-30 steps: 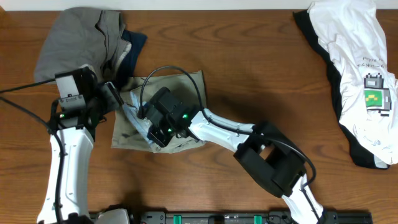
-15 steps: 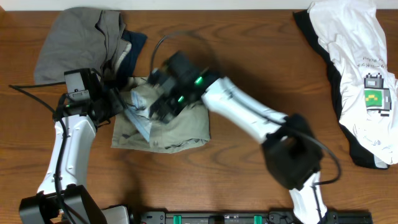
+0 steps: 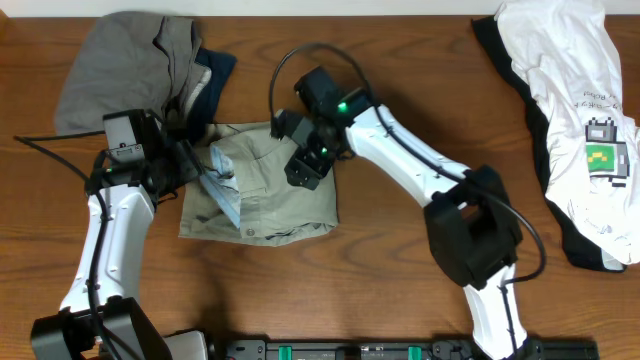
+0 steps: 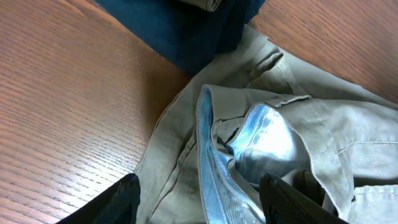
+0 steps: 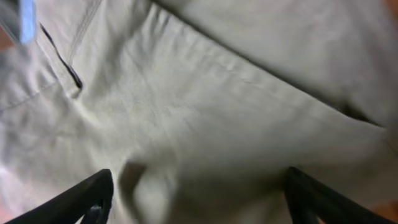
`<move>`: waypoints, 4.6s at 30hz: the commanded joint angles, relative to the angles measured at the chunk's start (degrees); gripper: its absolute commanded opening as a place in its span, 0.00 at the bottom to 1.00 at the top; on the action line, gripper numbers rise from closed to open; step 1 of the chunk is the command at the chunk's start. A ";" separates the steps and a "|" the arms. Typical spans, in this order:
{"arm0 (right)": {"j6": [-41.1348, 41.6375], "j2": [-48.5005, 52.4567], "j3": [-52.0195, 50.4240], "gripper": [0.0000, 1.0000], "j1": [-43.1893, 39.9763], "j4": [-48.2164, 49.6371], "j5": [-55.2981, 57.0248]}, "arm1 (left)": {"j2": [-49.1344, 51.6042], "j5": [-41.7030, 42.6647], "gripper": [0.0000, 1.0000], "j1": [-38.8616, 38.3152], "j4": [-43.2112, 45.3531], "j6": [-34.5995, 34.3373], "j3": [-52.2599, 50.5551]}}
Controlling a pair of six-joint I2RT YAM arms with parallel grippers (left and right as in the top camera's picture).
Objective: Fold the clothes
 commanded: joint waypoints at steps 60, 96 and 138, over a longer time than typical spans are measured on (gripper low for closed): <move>8.46 -6.19 13.53 0.99 -18.08 -18.64 10.12 | 24.15 18.36 0.98 -12.85 7.74 18.86 12.68; 8.46 -6.19 13.53 0.99 -19.10 -20.17 10.08 | 31.19 8.85 0.98 -13.86 4.55 34.42 14.01; 8.44 -6.16 13.51 0.99 -19.10 -19.65 10.10 | 38.38 -3.63 0.06 -16.15 0.20 19.71 18.71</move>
